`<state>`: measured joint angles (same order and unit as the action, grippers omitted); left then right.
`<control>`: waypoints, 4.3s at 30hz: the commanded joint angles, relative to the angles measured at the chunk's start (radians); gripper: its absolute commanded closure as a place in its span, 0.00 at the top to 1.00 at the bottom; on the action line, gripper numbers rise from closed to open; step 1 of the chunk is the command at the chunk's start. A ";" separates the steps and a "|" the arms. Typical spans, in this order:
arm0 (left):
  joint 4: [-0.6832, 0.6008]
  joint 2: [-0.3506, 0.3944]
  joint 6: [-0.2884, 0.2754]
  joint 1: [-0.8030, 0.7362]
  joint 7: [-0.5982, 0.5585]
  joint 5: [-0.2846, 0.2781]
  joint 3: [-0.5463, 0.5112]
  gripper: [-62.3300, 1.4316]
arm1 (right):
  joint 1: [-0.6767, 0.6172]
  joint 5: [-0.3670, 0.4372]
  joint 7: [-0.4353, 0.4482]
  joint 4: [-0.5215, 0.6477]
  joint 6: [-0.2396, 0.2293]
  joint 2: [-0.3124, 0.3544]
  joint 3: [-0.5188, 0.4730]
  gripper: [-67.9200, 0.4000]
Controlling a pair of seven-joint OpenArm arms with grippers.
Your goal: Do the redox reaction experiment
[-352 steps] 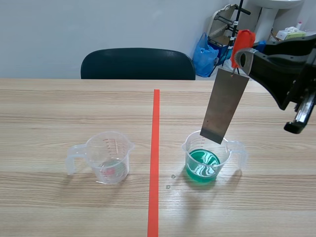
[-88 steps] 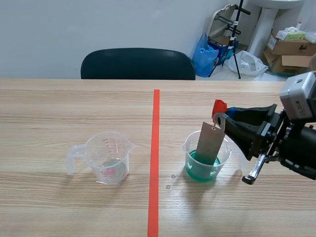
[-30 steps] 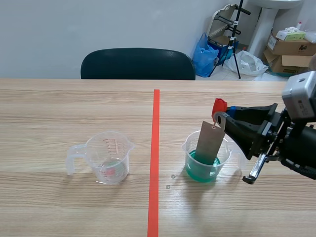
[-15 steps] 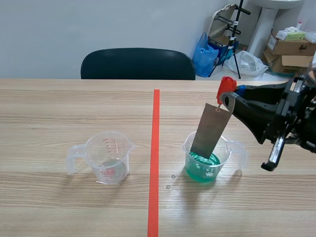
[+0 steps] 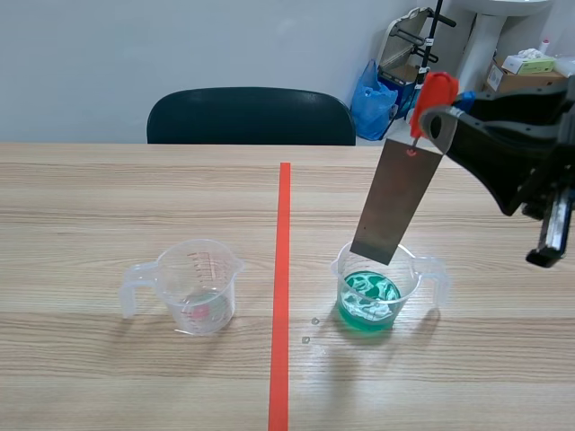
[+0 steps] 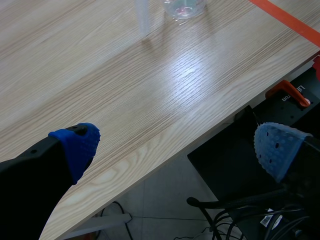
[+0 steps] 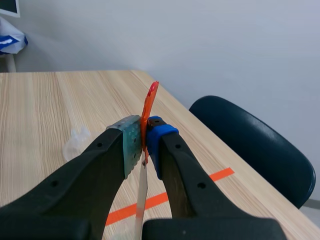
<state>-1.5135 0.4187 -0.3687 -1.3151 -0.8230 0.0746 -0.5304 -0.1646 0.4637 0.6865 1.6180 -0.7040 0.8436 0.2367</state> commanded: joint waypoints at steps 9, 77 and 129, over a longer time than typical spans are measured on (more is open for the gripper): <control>-0.006 -0.003 -0.002 -0.002 -0.015 -0.010 0.003 1.00 | 0.009 0.125 -0.067 0.065 0.000 0.084 -0.024 0.04; -0.006 -0.003 -0.002 -0.002 -0.015 -0.010 0.003 1.00 | -0.090 0.221 -0.233 0.159 -0.004 0.081 -0.205 0.03; -0.006 -0.002 -0.002 -0.002 -0.019 -0.010 0.003 1.00 | -0.090 0.221 -0.237 0.159 -0.004 0.081 -0.205 0.03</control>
<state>-1.5135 0.4187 -0.3687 -1.3151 -0.8234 0.0746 -0.5304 -0.2718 0.6666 0.4393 1.7737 -0.7082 0.9173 0.0452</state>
